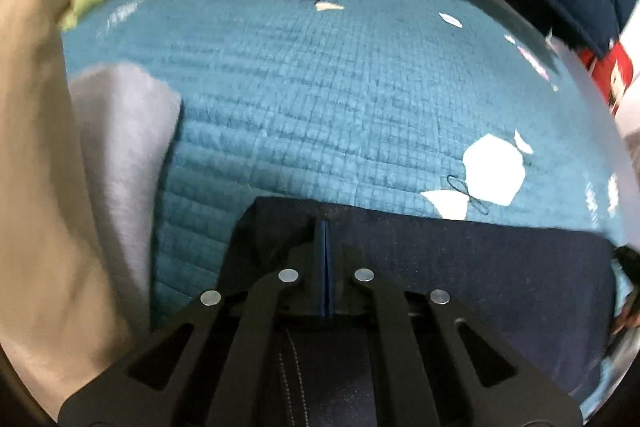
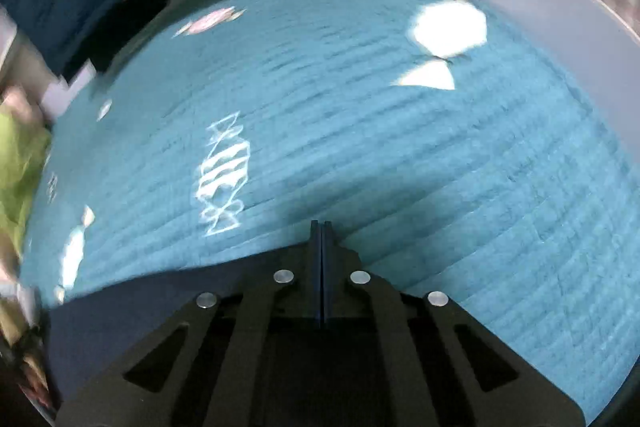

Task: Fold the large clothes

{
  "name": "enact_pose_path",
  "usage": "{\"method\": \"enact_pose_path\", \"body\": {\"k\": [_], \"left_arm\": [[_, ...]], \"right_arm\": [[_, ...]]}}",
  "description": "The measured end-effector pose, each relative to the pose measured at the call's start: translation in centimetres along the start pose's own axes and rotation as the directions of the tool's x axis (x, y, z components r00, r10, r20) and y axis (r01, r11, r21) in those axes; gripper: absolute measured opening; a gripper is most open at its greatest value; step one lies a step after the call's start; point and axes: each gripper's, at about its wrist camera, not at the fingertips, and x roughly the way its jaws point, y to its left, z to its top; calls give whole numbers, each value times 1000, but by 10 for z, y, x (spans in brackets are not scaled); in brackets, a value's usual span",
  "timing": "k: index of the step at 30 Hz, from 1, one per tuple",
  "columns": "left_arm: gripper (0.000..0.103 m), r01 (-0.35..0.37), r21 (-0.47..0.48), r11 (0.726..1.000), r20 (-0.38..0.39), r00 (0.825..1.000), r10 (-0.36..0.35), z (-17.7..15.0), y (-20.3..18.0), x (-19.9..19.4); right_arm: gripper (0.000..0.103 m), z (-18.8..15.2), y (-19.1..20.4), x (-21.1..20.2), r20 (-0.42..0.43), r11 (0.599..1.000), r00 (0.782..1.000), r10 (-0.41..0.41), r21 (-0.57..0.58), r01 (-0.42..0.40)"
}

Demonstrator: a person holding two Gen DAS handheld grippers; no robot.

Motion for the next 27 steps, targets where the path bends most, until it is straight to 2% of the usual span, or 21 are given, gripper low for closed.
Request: {"method": "enact_pose_path", "body": {"k": [2, 4, 6, 9, 10, 11, 12, 13, 16, 18, 21, 23, 25, 27], "left_arm": [[2, -8, 15, 1000, 4, 1000, 8, 2, -2, 4], [2, -14, 17, 1000, 8, 1000, 14, 2, -2, 7], [2, -28, 12, 1000, 5, 1000, 28, 3, -3, 0], [4, -25, 21, 999, 9, 1000, 25, 3, -7, -14], [11, -23, 26, 999, 14, 1000, 23, 1, -9, -21], [27, -22, 33, 999, 21, 1000, 21, -1, -10, -29], [39, -17, 36, 999, 32, 999, 16, -4, -12, -41], [57, -18, 33, 999, 45, 999, 16, -7, -14, -49], [61, -25, 43, 999, 66, 998, 22, -17, -19, -73], [63, -71, 42, 997, 55, 996, 69, -27, -21, -82], [63, -31, 51, 998, 41, 999, 29, -44, -23, -94], [68, -34, 62, 997, 34, 999, 32, -56, -24, -99], [70, -24, 66, 998, 21, 1000, 23, -69, -25, -103], [70, 2, 61, 998, 8, 1000, -3, -85, -25, -107]], "right_arm": [[0, -2, -10, 8, -9, 1000, 1000, 16, -11, -16], [0, 2, -10, -1, -17, 1000, 1000, 25, -18, -25], [7, 0, -15, -18, -33, 999, 998, 50, 13, -49], [13, -9, -26, -49, -36, 987, 987, 154, 40, -153], [32, -13, -31, -64, -40, 983, 983, 181, 40, -180], [67, -16, -32, -72, -40, 981, 981, 191, 42, -189], [83, -21, -38, -84, -36, 977, 977, 210, 48, -208], [92, -28, -43, -95, -31, 970, 970, 240, 50, -238], [92, -46, -57, -110, -79, 961, 958, 274, 62, -270], [93, -63, -73, -109, -153, 962, 952, 266, 101, -253], [93, -96, -88, -108, -200, 930, 912, 358, 166, -329], [93, -117, -96, -107, -236, 925, 900, 367, 196, -326], [94, -134, -102, -100, -243, 884, 860, 448, 267, -385], [94, -147, -105, -103, -190, 830, 822, 537, 294, -474]]}}
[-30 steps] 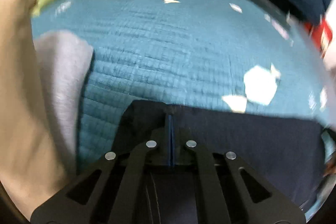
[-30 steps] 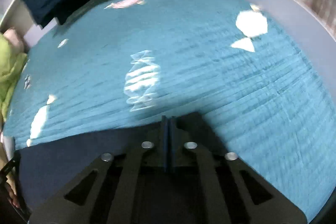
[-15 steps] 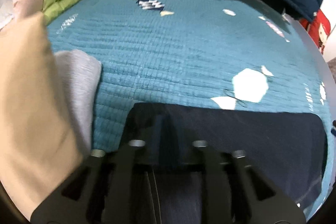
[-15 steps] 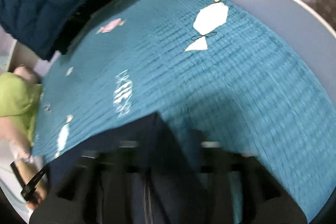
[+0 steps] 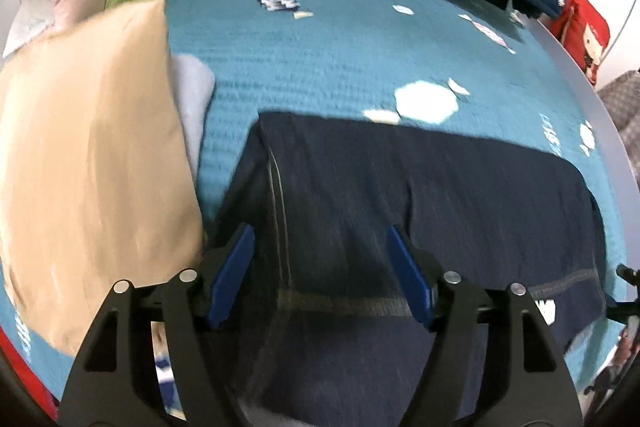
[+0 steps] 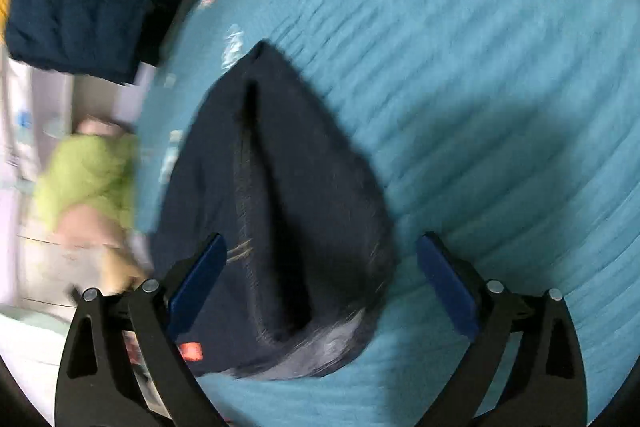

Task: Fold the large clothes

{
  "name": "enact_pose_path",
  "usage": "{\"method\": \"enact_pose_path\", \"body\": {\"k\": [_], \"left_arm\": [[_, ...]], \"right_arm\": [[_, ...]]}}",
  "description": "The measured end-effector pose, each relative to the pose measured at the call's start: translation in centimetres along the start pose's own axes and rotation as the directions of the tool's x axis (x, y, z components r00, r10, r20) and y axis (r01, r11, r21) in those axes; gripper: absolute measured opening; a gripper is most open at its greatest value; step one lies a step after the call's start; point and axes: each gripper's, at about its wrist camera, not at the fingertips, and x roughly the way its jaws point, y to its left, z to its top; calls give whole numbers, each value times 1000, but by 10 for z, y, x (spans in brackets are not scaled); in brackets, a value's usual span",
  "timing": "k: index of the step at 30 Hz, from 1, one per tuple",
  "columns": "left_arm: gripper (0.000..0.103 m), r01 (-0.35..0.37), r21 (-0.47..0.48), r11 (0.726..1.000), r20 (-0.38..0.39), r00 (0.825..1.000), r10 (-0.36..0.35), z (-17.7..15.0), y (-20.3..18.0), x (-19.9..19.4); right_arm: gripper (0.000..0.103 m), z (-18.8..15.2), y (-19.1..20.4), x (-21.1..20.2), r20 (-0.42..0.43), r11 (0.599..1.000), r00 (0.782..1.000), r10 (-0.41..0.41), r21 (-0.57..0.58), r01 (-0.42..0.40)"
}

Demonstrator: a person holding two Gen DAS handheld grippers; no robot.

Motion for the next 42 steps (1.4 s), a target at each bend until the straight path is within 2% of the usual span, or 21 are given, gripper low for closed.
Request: {"method": "enact_pose_path", "body": {"k": [2, 6, 7, 8, 9, 12, 13, 14, 16, 17, 21, 23, 24, 27, 29, 31, 34, 37, 39, 40, 42], "left_arm": [[70, -9, 8, 1000, -4, 1000, 9, -10, 0, -1], [70, -19, -4, 1000, -23, 1000, 19, -26, 3, 1], [70, -11, -17, 1000, -26, 1000, 10, -28, 5, 2], [70, -6, -28, 1000, -27, 1000, 5, -30, 6, 2], [70, -7, -38, 999, -27, 1000, 6, -32, 6, 1], [70, -4, -57, 998, -19, 1000, 3, -35, 7, -3], [70, 4, -62, 998, -16, 1000, -5, -35, 7, -6], [70, 10, -64, 998, -12, 1000, -10, -34, 7, -8], [70, 33, -58, 998, 2, 999, -33, -30, 3, -14], [70, 46, -48, 998, 8, 999, -45, -26, -1, -17], [69, 142, -14, 990, 24, 990, -142, -7, -27, -20], [67, 187, -6, 982, 14, 982, -187, 4, -44, -15], [65, 201, 6, 980, 5, 980, -201, 12, -55, -12], [47, 200, 44, 979, -43, 979, -198, 33, -85, 2], [21, 217, 41, 975, -81, 974, -214, 45, -101, 13], [4, 240, 32, 970, -139, 962, -234, 63, -119, 28], [0, 266, 24, 964, -194, 947, -256, 91, -142, 53], [0, 257, 29, 966, -259, 935, -241, 116, -160, 84], [1, 219, 67, 973, -285, 939, -192, 126, -171, 107], [1, 185, 106, 977, -333, 932, -140, 128, -178, 128], [0, 168, 70, 983, -451, 885, -119, 120, -178, 168]], "right_arm": [[94, -6, -5, 6, -53, 988, 987, 151, 44, -148], [94, -9, 2, 14, -81, 971, 968, 236, 44, -233], [94, -6, 3, 19, -78, 954, 952, 296, 72, -291], [93, -5, 0, 28, -69, 913, 916, 396, 138, -384], [93, -2, -1, 34, -55, 899, 907, 417, 171, -403], [88, 6, 14, 48, -27, 936, 946, 322, 157, -314], [80, 7, 24, 51, -33, 954, 961, 275, 131, -269], [55, 9, 37, 56, -60, 983, 983, 173, 75, -168], [27, 7, 52, 58, -67, 1000, 998, 2, -13, -3], [25, 5, 60, 56, -56, 999, 998, -16, -43, 14], [25, 1, 63, 52, -56, 997, 996, 67, -44, -70], [24, 0, 55, 63, -99, 999, 995, -32, -29, 29], [24, -3, 55, 66, -102, 999, 994, -43, -33, 39], [22, -5, 57, 65, -86, 998, 995, -56, -29, 54], [20, -6, 59, 64, -78, 997, 994, -75, -20, 74], [20, -7, 69, 71, -65, 990, 989, -134, -61, 130], [20, -11, 77, 73, -56, 978, 980, -191, -91, 186], [21, -7, 69, 77, -76, 987, 984, -160, -31, 158], [21, -5, 61, 78, -85, 993, 990, -117, 2, 117], [21, -4, 57, 79, -88, 995, 991, -96, 16, 98], [21, -2, 46, 78, -95, 997, 995, -31, 71, 38]]}}
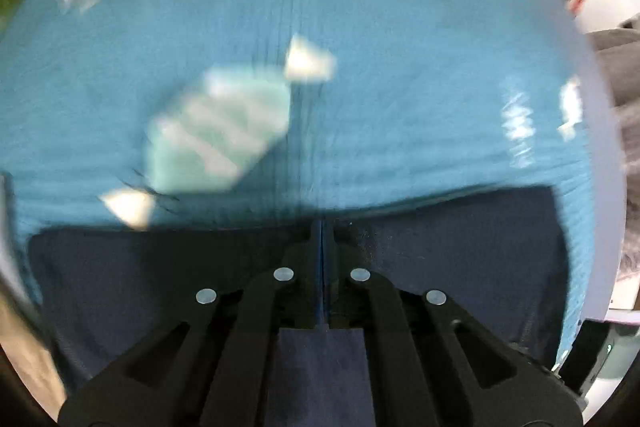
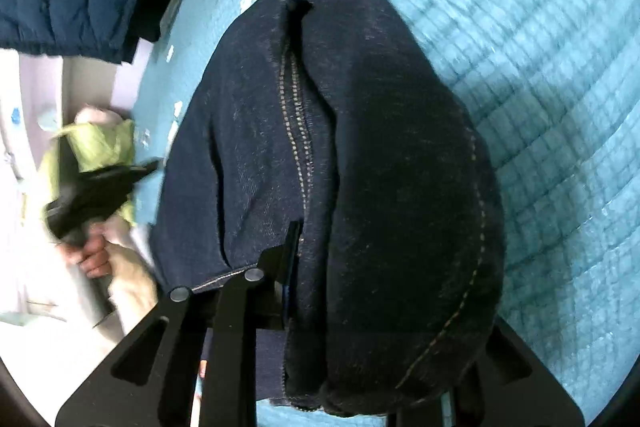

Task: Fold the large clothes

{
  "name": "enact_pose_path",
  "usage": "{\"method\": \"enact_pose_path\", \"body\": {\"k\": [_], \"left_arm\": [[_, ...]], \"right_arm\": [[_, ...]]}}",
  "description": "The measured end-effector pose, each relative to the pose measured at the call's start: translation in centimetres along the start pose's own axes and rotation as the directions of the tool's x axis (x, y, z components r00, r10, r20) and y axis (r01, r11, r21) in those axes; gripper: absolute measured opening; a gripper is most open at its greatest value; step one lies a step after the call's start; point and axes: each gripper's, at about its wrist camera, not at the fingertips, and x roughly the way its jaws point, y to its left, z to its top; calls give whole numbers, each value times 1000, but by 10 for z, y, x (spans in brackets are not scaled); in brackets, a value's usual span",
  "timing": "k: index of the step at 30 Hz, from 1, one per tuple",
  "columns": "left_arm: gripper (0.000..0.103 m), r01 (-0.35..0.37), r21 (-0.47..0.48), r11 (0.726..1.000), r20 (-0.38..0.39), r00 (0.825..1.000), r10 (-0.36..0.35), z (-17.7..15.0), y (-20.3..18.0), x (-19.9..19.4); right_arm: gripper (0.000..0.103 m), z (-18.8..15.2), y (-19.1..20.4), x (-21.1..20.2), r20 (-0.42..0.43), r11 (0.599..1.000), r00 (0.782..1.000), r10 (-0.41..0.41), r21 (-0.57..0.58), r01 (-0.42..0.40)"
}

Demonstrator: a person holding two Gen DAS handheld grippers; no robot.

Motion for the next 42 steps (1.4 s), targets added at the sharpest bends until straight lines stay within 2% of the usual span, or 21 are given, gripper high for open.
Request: {"method": "enact_pose_path", "body": {"k": [3, 5, 8, 10, 12, 14, 16, 18, 21, 22, 23, 24, 25, 27, 29, 31, 33, 36, 38, 40, 42], "left_arm": [[0, 54, -68, 996, 0, 999, -54, -2, 12, 0], [0, -3, -47, 999, -33, 999, 1, -7, 10, -12], [0, 11, -11, 1000, -66, 998, -12, -18, 1, -28], [0, -49, 9, 999, -99, 994, 50, -22, -1, -13], [2, -37, -28, 999, -112, 993, 34, -21, 7, 9], [2, -60, -49, 997, -109, 993, 54, -25, 4, -4], [2, -82, -5, 997, -165, 983, 80, -36, -6, -15], [11, -51, 17, 999, -204, 977, 53, -57, -11, -22], [11, -92, 84, 992, -149, 983, 104, -73, -11, -5], [10, -77, 43, 996, -142, 986, 82, -75, -4, 2], [8, -68, 3, 998, -136, 988, 68, -76, -1, 0], [2, -93, 4, 996, -133, 987, 93, -80, -4, -10], [0, -113, 49, 992, -141, 983, 119, -90, -11, -19], [0, -42, 96, 994, -140, 989, 55, -116, -19, -30], [0, -106, 107, 989, -137, 983, 120, -142, -14, -15], [0, -93, 89, 992, -68, 993, 99, -153, -4, 3], [0, -72, 5, 997, 4, 997, 72, -164, 2, -9], [0, -52, 37, 998, -36, 998, 54, -197, -6, -20], [0, -70, 75, 995, -34, 997, 73, -219, -7, -16], [0, -96, 92, 991, 56, 994, 91, -234, -4, 0], [0, -94, 83, 992, 103, 991, 85, -240, -3, -2]], "right_arm": [[20, 3, -10, -2, -8, 996, 998, 64, 61, -64], [20, 5, -14, -1, -15, 993, 996, 88, 83, -86], [20, 9, -10, -2, -33, 995, 997, 70, 67, -68], [20, 12, -7, -1, -42, 997, 998, 50, 59, -48], [20, 12, -7, -3, -48, 997, 998, 45, 60, -42], [20, 12, -7, -3, -47, 997, 998, 45, 68, -42], [20, 9, -8, -5, -40, 997, 998, 39, 63, -36], [20, 9, -5, -5, -33, 999, 999, 21, 46, -19], [20, 8, -2, -4, -37, 999, 999, 10, 48, -9], [20, 9, -1, -4, -42, 999, 999, 5, 43, -4], [20, 9, 0, -3, -44, 999, 999, 1, 43, 1], [20, 9, 1, -3, -46, 999, 999, -6, 45, 8], [20, 9, 2, -3, -47, 999, 999, -16, 42, 18], [20, 8, 6, -3, -39, 999, 999, -37, 23, 38], [22, 6, 9, -1, -30, 999, 999, -43, 15, 44], [26, 5, 11, 2, -28, 999, 999, -44, 5, 44], [25, 4, 14, 2, -21, 998, 998, -57, 6, 57], [25, 4, 20, 3, -18, 996, 996, -90, -16, 90], [26, 2, 24, 4, -11, 993, 994, -109, -40, 109], [28, 1, 23, 5, -5, 994, 995, -102, -38, 102], [27, 2, 20, 4, -2, 995, 996, -94, -19, 94]]}}
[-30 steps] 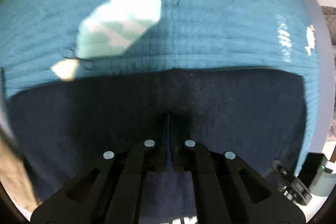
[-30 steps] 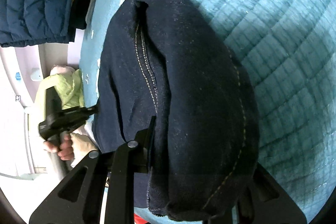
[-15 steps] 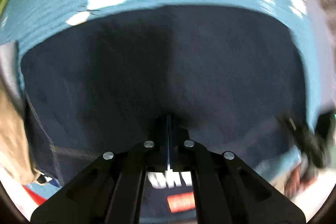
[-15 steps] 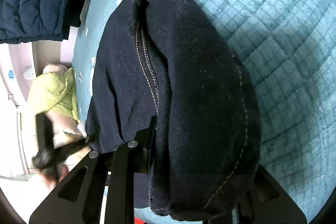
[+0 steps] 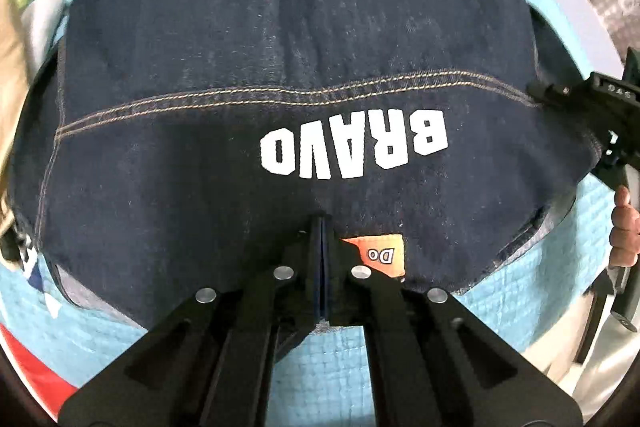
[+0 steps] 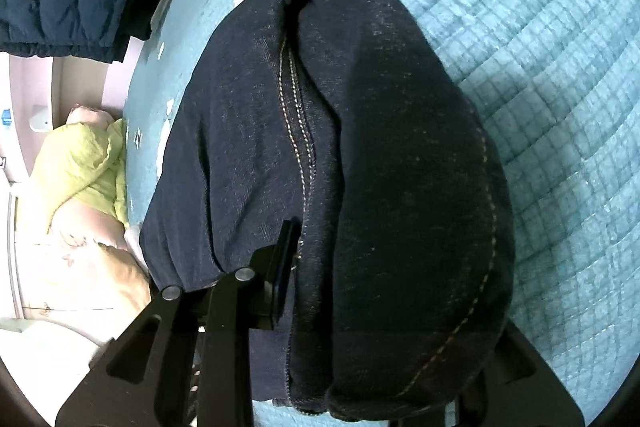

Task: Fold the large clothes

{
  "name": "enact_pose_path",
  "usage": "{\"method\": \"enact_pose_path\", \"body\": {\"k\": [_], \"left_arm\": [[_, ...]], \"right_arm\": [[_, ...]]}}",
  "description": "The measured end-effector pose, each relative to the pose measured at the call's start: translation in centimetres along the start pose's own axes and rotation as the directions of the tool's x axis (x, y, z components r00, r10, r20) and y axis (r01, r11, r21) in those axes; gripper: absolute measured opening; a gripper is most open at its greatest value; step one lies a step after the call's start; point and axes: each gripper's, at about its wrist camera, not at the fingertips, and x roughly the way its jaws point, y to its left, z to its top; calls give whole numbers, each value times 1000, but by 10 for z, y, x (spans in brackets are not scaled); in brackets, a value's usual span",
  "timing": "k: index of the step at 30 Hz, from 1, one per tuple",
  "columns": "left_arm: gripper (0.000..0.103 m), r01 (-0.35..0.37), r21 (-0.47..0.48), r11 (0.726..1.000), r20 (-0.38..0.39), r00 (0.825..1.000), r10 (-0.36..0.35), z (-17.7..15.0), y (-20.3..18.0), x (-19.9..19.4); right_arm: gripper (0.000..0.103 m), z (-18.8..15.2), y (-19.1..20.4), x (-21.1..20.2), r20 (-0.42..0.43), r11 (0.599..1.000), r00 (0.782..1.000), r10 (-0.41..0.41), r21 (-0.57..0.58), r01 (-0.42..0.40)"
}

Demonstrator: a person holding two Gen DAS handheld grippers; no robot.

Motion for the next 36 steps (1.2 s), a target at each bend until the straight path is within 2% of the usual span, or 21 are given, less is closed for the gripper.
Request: {"method": "enact_pose_path", "body": {"k": [3, 5, 9, 10, 12, 18, 22, 25, 28, 31, 34, 36], "left_arm": [[0, -1, 4, 1000, 6, 1000, 1, -3, 1, -1], [0, 6, -19, 1000, 25, 1000, -5, 5, 5, 3], [0, 5, -15, 1000, 45, 999, -4, -10, 8, 9], [0, 10, -22, 1000, 51, 999, -9, -9, 11, 11], [0, 14, -21, 1000, 65, 998, -13, -14, -7, -4], [1, 55, -9, 998, 100, 994, -54, -31, -1, 0], [1, 88, 7, 996, 109, 990, -89, -33, 18, -5], [2, 123, 14, 992, 103, 987, -124, -43, 44, -27], [3, 145, -11, 989, 114, 983, -143, -57, 75, -48], [3, 170, -72, 983, 124, 979, -160, -74, 119, -64], [3, 135, -165, 977, 135, 984, -114, -95, 154, -78], [3, 122, -245, 962, 133, 987, -92, -106, 186, -81]], "right_arm": [[24, -3, 3, -5, 24, 1000, 999, -21, -8, 22], [16, -10, 17, -11, 58, 998, 998, -26, -63, 29], [14, -26, 44, -33, 101, 990, 993, 59, -132, -45], [13, -30, 53, -39, 108, 987, 991, 80, -148, -64], [13, -41, 78, -51, 115, 974, 985, 129, -201, -104], [13, -77, 154, -69, 100, 930, 984, 145, -352, -102], [13, -104, 204, -63, 78, 891, 993, 94, -452, -48], [14, -119, 232, -54, 74, 863, 996, 58, -505, -12], [14, -137, 263, -36, 72, 818, 997, 8, -574, 35], [15, -155, 288, -4, 54, 766, 997, -53, -638, 75], [16, -173, 307, 27, 51, 710, 992, -113, -695, 116], [17, -185, 316, 59, 34, 684, 986, -163, -716, 138]]}}
